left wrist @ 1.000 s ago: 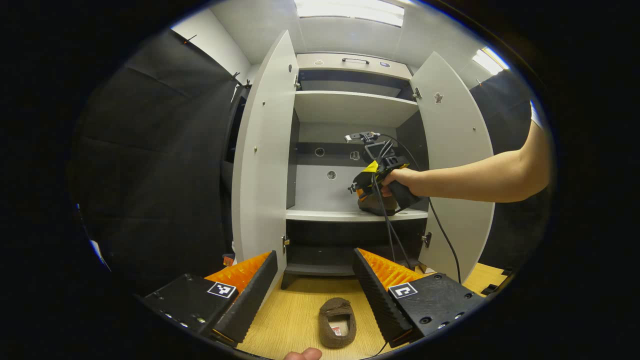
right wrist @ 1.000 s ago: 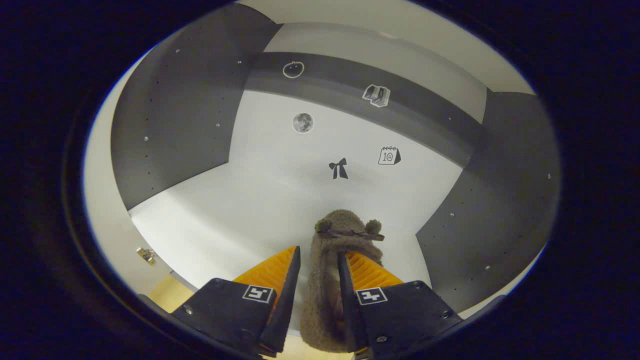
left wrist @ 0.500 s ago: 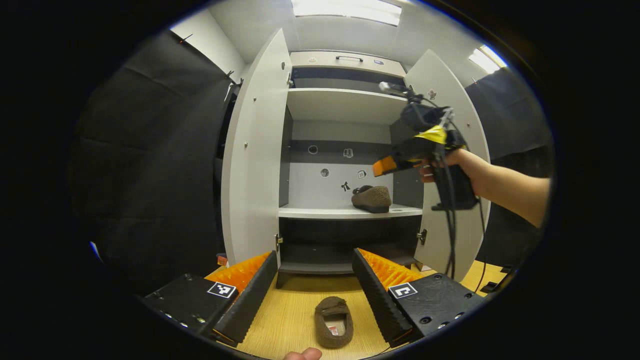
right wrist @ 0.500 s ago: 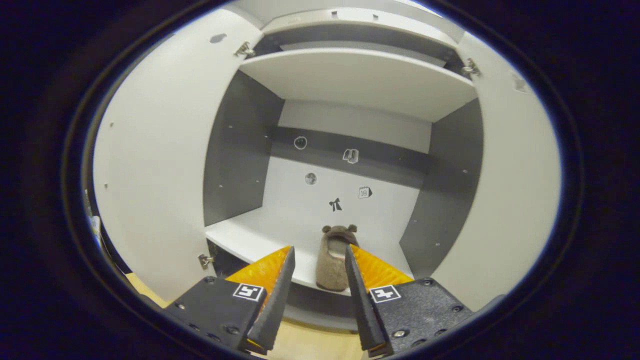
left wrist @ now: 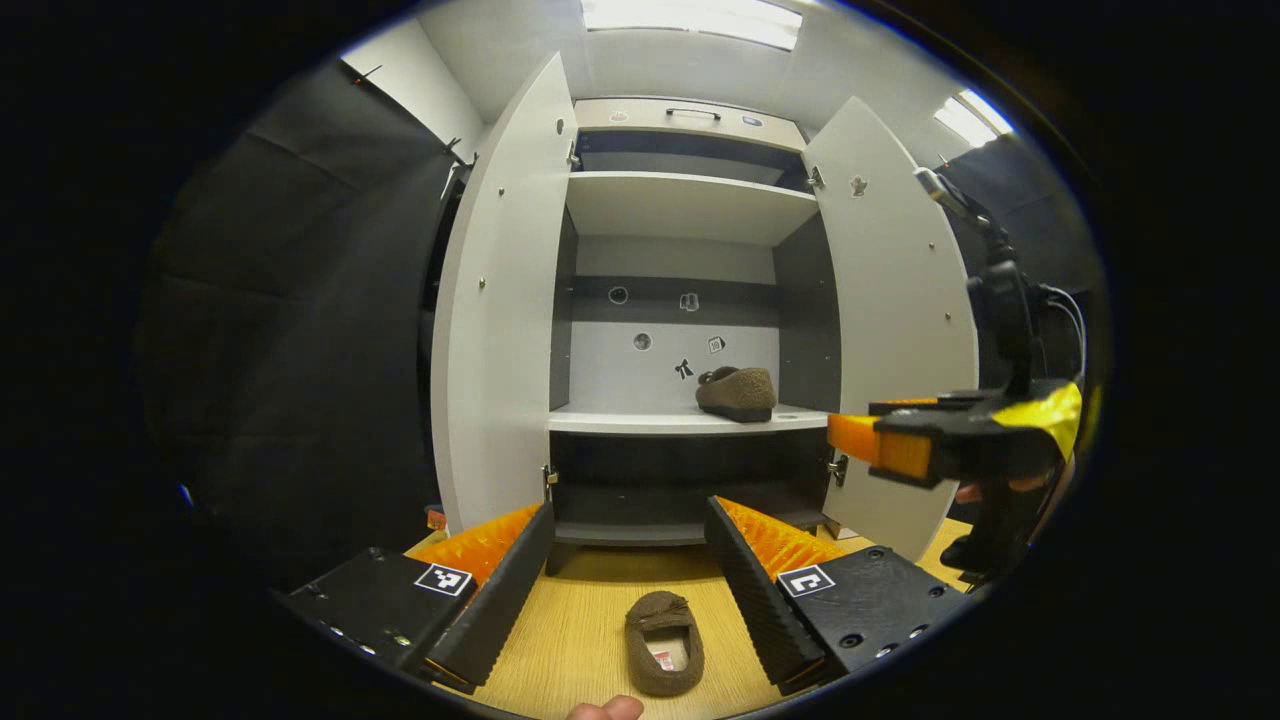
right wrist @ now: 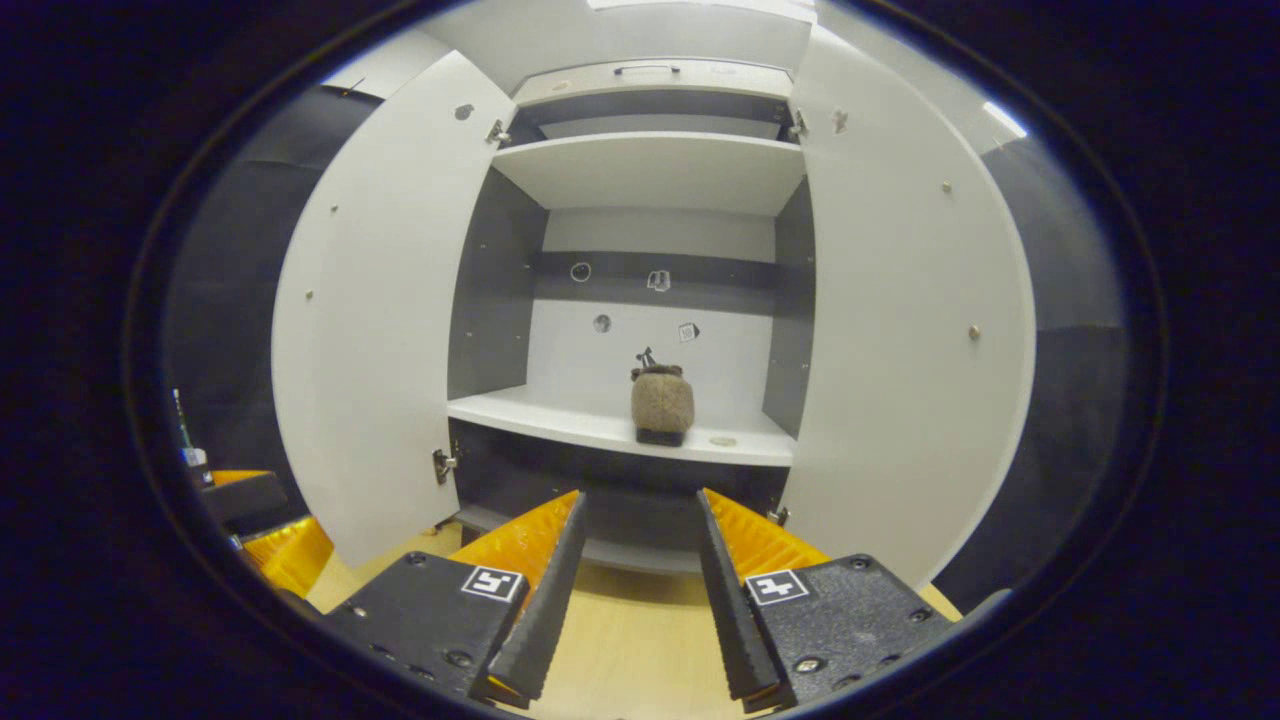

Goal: Grab one shoe with the right hand and put it into the shoe cabinet, grab the other shoe with the left hand and put it into the shoe cabinet; then close the right door with the right hand and the left door with the left hand.

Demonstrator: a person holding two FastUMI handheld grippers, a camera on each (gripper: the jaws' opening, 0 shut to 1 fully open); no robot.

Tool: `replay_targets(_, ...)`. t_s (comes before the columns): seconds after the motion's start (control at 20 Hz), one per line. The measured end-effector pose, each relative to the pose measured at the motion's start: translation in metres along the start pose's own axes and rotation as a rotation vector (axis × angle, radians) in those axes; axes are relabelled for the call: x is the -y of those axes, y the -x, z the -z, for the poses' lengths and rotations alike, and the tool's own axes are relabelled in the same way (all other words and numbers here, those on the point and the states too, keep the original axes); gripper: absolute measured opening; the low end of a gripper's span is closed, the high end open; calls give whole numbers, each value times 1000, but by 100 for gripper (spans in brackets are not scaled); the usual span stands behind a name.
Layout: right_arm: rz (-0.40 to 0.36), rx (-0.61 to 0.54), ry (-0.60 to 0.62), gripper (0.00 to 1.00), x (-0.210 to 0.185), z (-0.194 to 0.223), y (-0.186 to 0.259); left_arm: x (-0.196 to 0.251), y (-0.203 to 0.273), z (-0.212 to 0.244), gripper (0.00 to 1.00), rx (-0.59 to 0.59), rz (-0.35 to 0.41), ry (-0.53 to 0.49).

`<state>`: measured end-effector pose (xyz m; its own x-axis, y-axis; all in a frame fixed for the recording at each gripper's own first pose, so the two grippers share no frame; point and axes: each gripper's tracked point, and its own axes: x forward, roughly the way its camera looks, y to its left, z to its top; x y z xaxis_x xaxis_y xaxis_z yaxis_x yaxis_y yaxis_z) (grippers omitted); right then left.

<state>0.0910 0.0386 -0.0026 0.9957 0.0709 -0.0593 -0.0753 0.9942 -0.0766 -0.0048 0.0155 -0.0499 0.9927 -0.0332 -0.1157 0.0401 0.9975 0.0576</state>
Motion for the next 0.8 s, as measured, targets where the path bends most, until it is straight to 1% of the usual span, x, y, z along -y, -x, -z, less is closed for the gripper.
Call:
replay_targets(0.2, 38, -21, -57, 68, 12, 38, 20, 5, 4, 11, 95, -27, 14, -10)
replay_targets(0.25, 51, -30, -62, 72, 15, 49, 25, 7, 4, 15, 95, -42, 21, -7)
replay_targets(0.3, 61, -37, -64, 69, 18, 60, 29, 9, 4, 22, 95, -58, 29, -3)
replay_targets(0.35, 70, -47, -57, 70, 18, 71, 33, 12, 3, 30, 95, -81, 41, 2)
replay_targets(0.4, 76, -61, -47, 70, 20, 82, 36, 15, 3, 38, 95, -104, 50, 8)
replay_targets(0.5, 80, -81, -33, 72, 21, 93, 44, 20, 3, 60, 95, -166, 69, 25)
replay_targets(0.65, 83, -84, -32, 72, 24, 94, 54, 25, -2, 103, 95, -295, 110, 51)
replay_targets(0.7, 82, -85, -33, 70, 26, 93, 57, 23, -4, 116, 95, -339, 112, 65)
replay_targets(0.75, 82, -87, -34, 72, 26, 93, 59, 23, -8, 131, 95, -383, 116, 88)
replay_targets(0.8, 86, -87, -31, 72, 28, 93, 61, 23, -11, 145, 95, -427, 117, 118)
